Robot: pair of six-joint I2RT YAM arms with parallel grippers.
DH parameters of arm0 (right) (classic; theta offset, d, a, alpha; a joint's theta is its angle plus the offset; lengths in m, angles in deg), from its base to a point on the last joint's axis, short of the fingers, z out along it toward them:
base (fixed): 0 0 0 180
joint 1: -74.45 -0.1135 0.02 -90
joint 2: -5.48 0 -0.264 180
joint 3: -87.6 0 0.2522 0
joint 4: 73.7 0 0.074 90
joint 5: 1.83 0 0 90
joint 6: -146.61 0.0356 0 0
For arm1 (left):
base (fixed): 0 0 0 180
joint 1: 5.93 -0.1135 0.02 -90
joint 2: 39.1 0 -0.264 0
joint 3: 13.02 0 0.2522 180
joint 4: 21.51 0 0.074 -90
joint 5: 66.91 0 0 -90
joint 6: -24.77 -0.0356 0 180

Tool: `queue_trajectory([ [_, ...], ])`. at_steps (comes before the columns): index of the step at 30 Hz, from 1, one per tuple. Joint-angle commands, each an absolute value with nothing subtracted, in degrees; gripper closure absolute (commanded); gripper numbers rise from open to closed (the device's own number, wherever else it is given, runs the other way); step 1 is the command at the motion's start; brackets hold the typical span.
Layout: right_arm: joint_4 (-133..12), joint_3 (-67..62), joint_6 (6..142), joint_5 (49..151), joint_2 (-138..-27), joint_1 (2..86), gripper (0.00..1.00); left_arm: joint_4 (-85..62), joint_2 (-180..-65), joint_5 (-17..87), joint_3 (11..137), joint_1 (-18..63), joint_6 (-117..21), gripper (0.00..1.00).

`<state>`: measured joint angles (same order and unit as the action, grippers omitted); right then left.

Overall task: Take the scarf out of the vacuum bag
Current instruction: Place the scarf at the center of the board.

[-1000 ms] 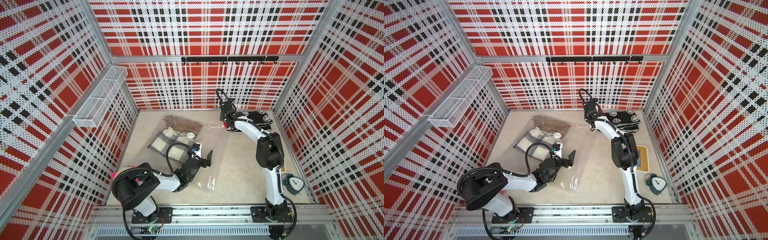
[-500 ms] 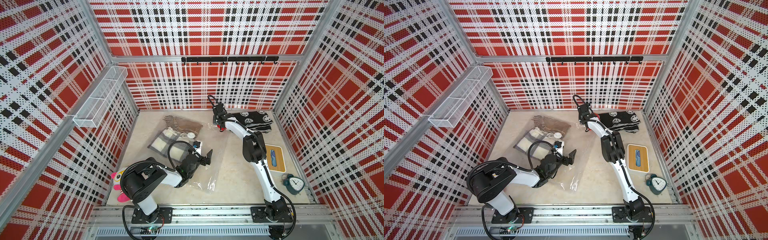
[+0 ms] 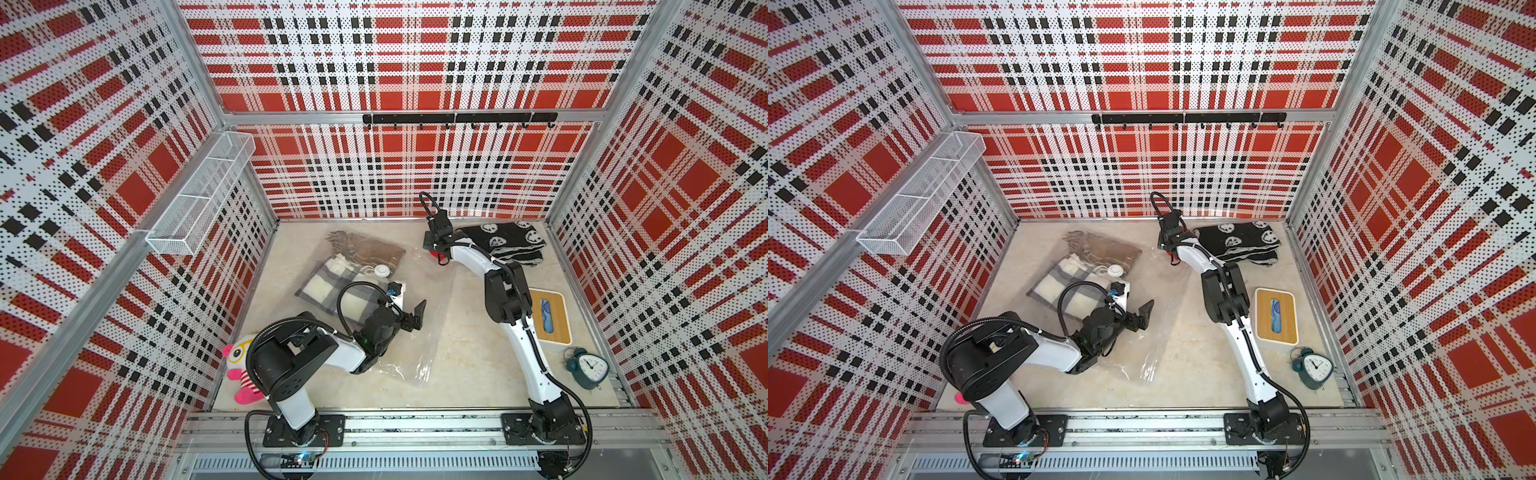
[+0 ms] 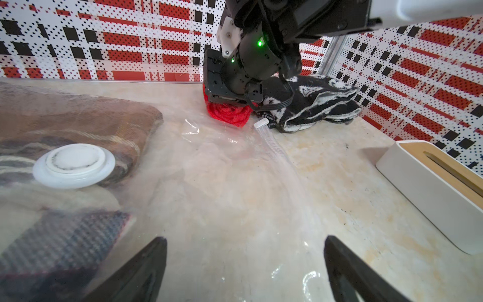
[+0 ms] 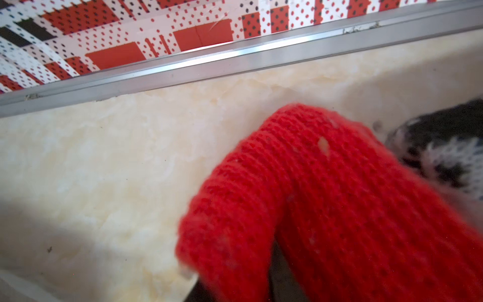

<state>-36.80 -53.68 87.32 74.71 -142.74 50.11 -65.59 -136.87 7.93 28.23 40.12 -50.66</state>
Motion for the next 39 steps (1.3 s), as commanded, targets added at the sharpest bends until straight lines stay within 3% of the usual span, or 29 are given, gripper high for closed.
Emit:
queue_trajectory([
  [1, -39.91, -52.79, 89.73, 75.97, -143.49, 50.19, 0.62, -66.23, -136.78, 8.35, 29.13, 39.78, -50.36, 0.05],
  [5, -43.06, -47.97, 89.65, 77.49, -139.35, 50.32, 0.47, -64.93, -135.37, 7.66, 28.95, 39.86, -50.48, 0.04],
  [8, -46.77, -43.54, 89.17, 79.15, -135.67, 50.54, 0.41, -63.2, -134.64, 6.83, 29.39, 40.69, -50.29, 0.04],
  [13, -50.49, -38.11, 85.31, 79.19, -129.89, 50.54, 0.26, -53.82, -128.98, -13.18, 29.22, 46.92, -53.72, 0.02],
  [16, -53.19, -34.32, 83.84, 80.09, -126.53, 50.7, 0.16, -50.91, -123.89, -10.05, 27.86, 46.61, -52.79, 0.02],
  [23, -56.83, -27.82, 82.35, 83.43, -121.45, 54.41, 0.2, -42.91, -125.61, -8.95, 32.26, 53.52, -56.2, 0.02],
  [26, -57.01, -27.09, 80.86, 86.31, -121.34, 56.97, 0.23, -41.38, -126.71, -2.24, 32.98, 54.32, -58.34, 0.02],
  [31, -60.21, -24.39, 80.25, 89.39, -121.28, 59.53, 0.2, -36.92, -129.91, -11.42, 37.59, 56.69, -56.72, 0.02],
  [39, -59.01, -29.43, 76.18, 92.87, -125.42, 60.12, 0.22, -30.39, -143.33, -15.31, 49.01, 60.06, -56.73, 0.02],
])
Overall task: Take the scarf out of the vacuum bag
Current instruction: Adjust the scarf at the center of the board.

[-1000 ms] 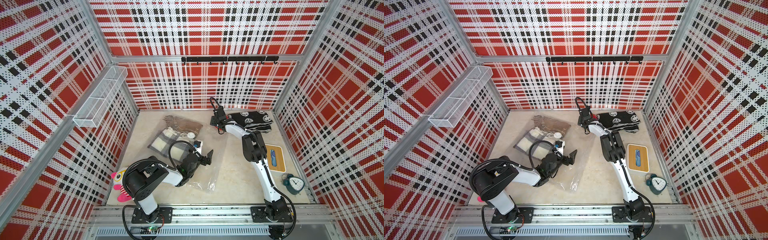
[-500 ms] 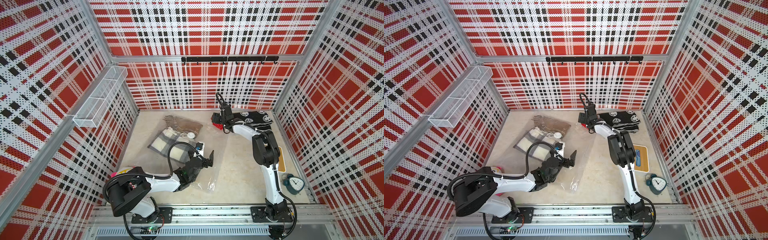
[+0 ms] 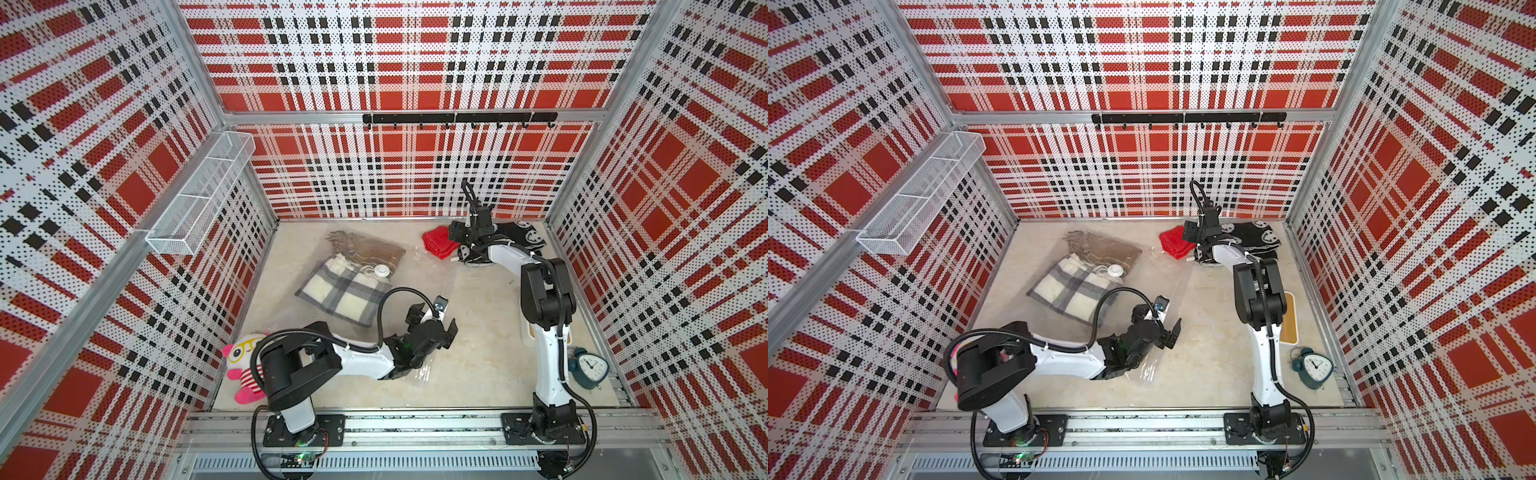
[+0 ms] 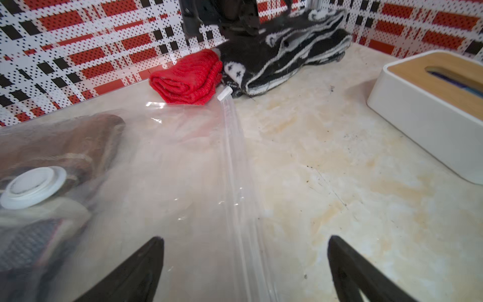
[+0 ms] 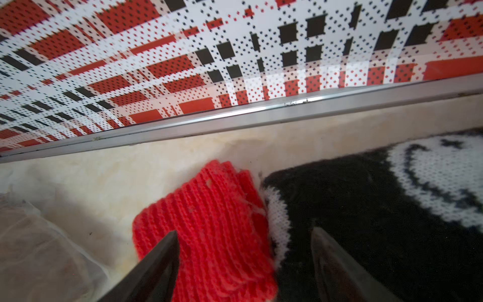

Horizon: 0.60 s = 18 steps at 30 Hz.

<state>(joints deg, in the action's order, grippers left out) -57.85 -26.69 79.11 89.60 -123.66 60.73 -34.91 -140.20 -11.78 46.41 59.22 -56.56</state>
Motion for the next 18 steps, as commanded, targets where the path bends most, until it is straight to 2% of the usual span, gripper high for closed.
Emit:
queue_trajectory([
  [1, -58.72, -30.37, 75.86, 93.95, -126.17, 60.12, 0.24, -28.74, -144.84, -17.0, 50.47, 60.25, -56.35, 0.02],
  [6, -55.72, -35.72, 75.33, 95.13, -129.95, 60.12, 0.33, -22.39, -149.04, -25.27, 54.17, 59.96, -53.01, 0.0],
  [9, -54.84, -38.07, 75.74, 95.81, -132.01, 60.12, 0.37, -21.83, -149.66, -27.03, 53.9, 59.64, -51.63, 0.09],
  [13, -52.0, -41.44, 76.37, 95.18, -134.45, 60.03, 0.41, -21.46, -149.56, -28.51, 52.83, 59.57, -50.16, 0.29],
  [18, -51.39, -42.15, 75.75, 94.67, -135.58, 60.03, 0.42, -21.03, -147.22, -30.1, 50.3, 59.83, -48.12, 0.65],
])
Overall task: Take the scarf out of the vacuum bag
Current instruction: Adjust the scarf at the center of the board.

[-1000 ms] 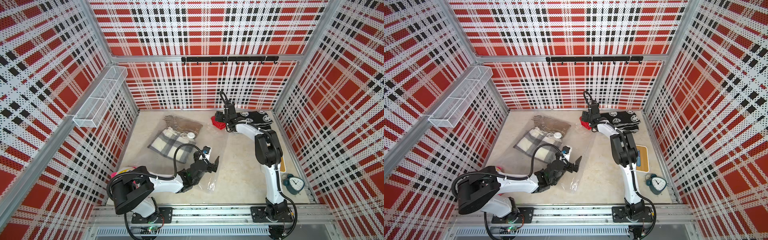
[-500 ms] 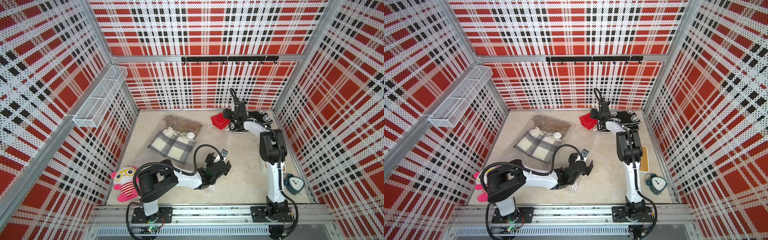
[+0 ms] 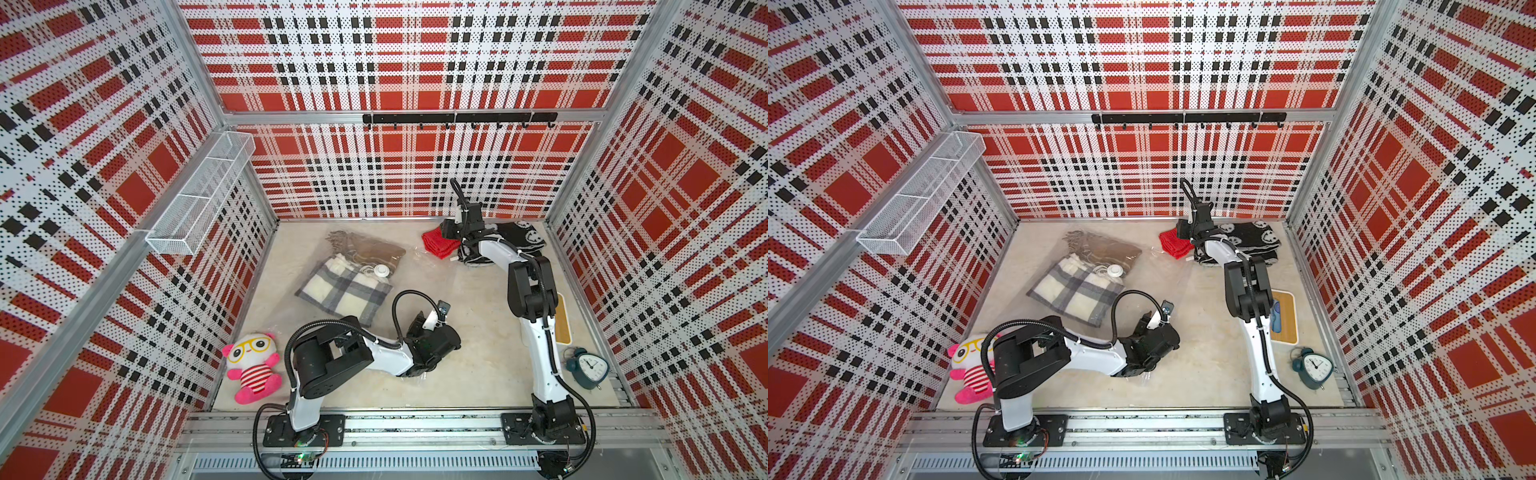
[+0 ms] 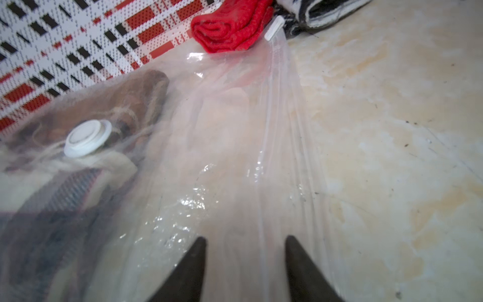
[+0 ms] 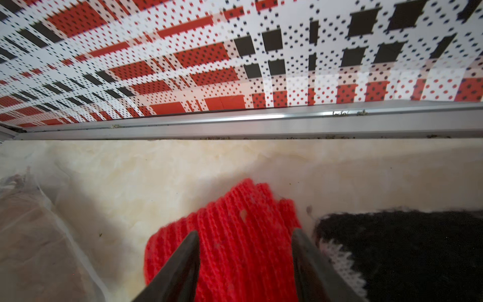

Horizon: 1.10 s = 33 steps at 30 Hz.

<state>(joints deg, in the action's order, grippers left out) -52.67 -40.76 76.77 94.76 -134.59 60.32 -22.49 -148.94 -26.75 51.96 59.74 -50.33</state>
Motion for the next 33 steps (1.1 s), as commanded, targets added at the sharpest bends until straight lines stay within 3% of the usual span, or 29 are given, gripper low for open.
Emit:
queue_trajectory([
  [1, -51.4, -42.17, 75.81, 94.52, -135.66, 60.03, 0.42, -20.87, -146.84, -30.24, 49.71, 59.71, -47.78, 0.71],
  [5, -50.5, -42.66, 76.01, 93.09, -135.75, 59.86, 0.44, -20.68, -144.51, -31.42, 46.99, 59.71, -45.95, 1.0],
  [10, -50.76, -42.25, 76.61, 92.26, -135.2, 59.77, 0.4, -20.35, -140.63, -32.9, 43.09, 59.81, -44.4, 1.0],
  [25, -55.04, -29.65, 80.02, 94.49, -131.03, 57.33, 0.49, -26.01, -129.13, -29.52, 33.17, 57.22, -41.22, 1.0],
  [33, -60.88, -22.75, 80.92, 94.23, -125.06, 57.24, 0.45, -28.82, -126.6, -27.6, 31.86, 56.06, -42.2, 1.0],
])
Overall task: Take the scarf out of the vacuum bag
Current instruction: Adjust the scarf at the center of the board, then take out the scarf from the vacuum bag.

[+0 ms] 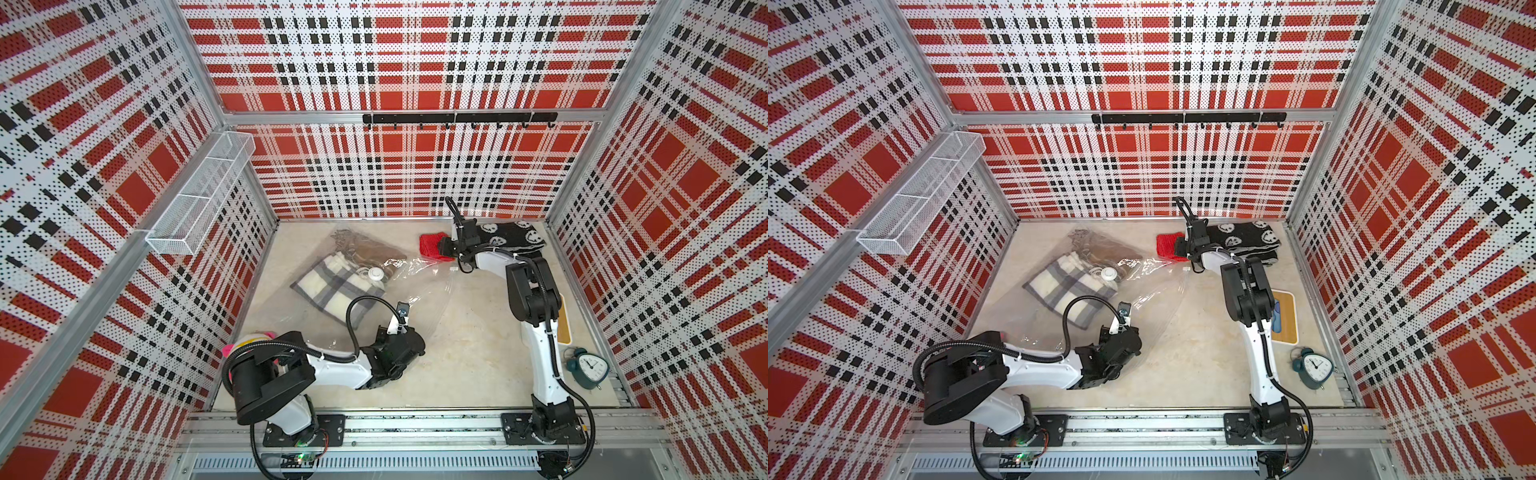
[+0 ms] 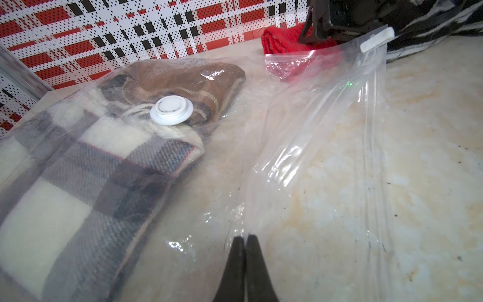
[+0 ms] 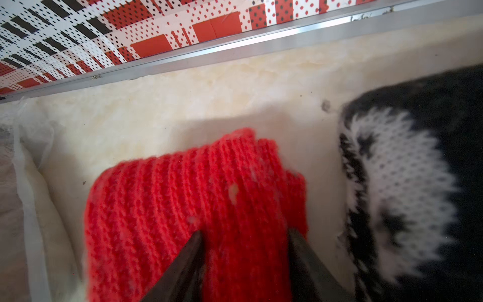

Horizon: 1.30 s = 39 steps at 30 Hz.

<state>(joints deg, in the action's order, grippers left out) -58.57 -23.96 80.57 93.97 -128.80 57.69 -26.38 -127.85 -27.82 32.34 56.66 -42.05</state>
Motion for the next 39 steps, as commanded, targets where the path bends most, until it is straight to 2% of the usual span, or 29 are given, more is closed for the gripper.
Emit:
queue_trajectory([
  [1, -61.26, -22.5, 80.8, 95.0, -124.37, 57.18, 0.45, -29.39, -126.74, -26.85, 31.85, 55.81, -42.36, 1.0],
  [5, -61.27, -21.1, 79.94, 93.34, -120.84, 56.7, 0.36, -30.82, -127.88, -24.9, 32.58, 55.59, -42.66, 1.0],
  [6, -61.68, -20.03, 80.25, 92.5, -119.65, 56.69, 0.31, -30.78, -128.11, -24.98, 32.85, 55.59, -42.72, 1.0],
  [9, -63.57, -15.77, 80.18, 91.08, -115.52, 56.71, 0.03, -31.75, -128.4, -24.74, 33.0, 55.34, -43.08, 1.0],
  [10, -64.41, -14.04, 79.88, 90.6, -113.91, 56.72, 0.0, -32.36, -128.52, -23.91, 32.94, 55.01, -43.16, 1.0],
  [17, -77.55, 4.52, 78.65, 85.78, -99.05, 56.75, 0.0, -33.33, -129.82, -21.72, 34.13, 54.84, -43.78, 1.0],
  [20, -88.96, 14.78, 77.45, 83.61, -92.43, 56.92, 0.0, -33.33, -128.79, -23.03, 33.9, 55.71, -43.87, 1.0],
  [23, -94.93, 21.77, 84.88, 86.74, -88.06, 59.58, 0.0, -33.6, -126.81, -23.68, 32.47, 56.23, -43.06, 1.0],
  [26, -90.92, 21.07, 87.64, 98.14, -87.67, 62.25, 0.0, -35.7, -125.73, -21.37, 31.25, 55.69, -42.47, 1.0],
  [29, -84.1, 19.58, 87.89, 99.37, -88.18, 61.95, 0.0, -36.31, -126.52, -23.21, 32.38, 56.81, -41.84, 1.0],
  [35, -86.74, 26.94, 89.69, 103.89, -85.78, 59.64, 0.0, -36.51, -129.35, -26.06, 35.99, 59.35, -40.6, 1.0],
  [39, -90.34, 32.15, 89.97, 107.93, -83.98, 56.21, 0.07, -38.15, -129.5, -26.02, 35.78, 59.53, -39.28, 1.0],
])
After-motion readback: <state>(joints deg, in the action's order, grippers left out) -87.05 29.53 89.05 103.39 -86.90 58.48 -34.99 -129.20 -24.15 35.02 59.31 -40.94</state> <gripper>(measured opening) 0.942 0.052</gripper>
